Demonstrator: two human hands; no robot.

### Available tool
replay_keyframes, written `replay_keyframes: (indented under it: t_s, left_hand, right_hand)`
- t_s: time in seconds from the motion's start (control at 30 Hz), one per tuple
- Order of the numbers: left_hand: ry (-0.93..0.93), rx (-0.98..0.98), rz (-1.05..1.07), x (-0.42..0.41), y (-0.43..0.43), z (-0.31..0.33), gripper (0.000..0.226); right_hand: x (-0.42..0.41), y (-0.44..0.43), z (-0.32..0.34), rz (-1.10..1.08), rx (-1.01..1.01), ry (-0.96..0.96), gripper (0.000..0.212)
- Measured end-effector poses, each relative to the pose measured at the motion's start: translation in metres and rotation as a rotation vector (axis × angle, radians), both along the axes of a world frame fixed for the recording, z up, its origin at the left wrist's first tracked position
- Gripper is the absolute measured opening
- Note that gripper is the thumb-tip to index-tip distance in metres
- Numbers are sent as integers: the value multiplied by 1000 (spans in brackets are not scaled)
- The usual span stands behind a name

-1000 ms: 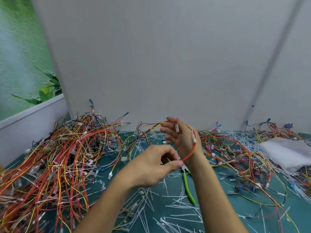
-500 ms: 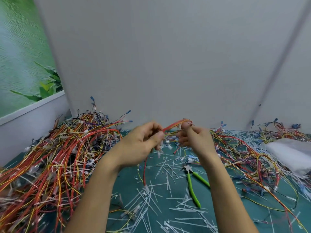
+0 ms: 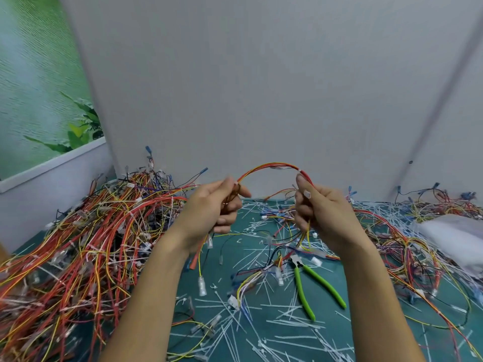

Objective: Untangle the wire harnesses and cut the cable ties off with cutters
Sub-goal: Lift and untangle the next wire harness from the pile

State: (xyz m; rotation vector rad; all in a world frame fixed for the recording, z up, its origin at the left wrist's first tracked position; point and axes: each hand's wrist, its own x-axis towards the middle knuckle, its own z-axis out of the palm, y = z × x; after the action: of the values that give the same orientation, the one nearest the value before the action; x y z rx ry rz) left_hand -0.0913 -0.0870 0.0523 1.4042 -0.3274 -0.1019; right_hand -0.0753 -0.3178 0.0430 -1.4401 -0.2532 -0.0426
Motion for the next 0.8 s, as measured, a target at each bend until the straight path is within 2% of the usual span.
replay_keyframes:
  t_s: [0.07, 0.17, 0.23, 0.47, 0.63, 0.7, 0.8]
  left_hand:
    - [-26, -17, 10, -1, 3, 2, 46]
    - [-137, -3, 109, -2, 4, 3, 37]
    - [-147, -60, 190, -1, 4, 3, 34]
    - [-42, -131, 275, 5, 4, 0, 41]
    - [-7, -213, 155, 7, 9, 4, 72]
    - [-41, -181, 126, 6, 14, 5, 65]
    - [-108, -52, 129, 4, 20, 3, 39]
  right_hand:
    - [1, 2, 1, 42, 78, 0, 36]
    - [3, 0, 1, 162, 192, -13, 23]
    - [3, -2, 0, 212, 245, -44, 28]
    - [3, 6, -1, -161, 82, -200, 29]
    - [1, 7, 2, -280, 70, -282, 18]
    - [1, 6, 2, -333, 80, -284, 17]
    - [2, 7, 2, -402, 75, -278, 10]
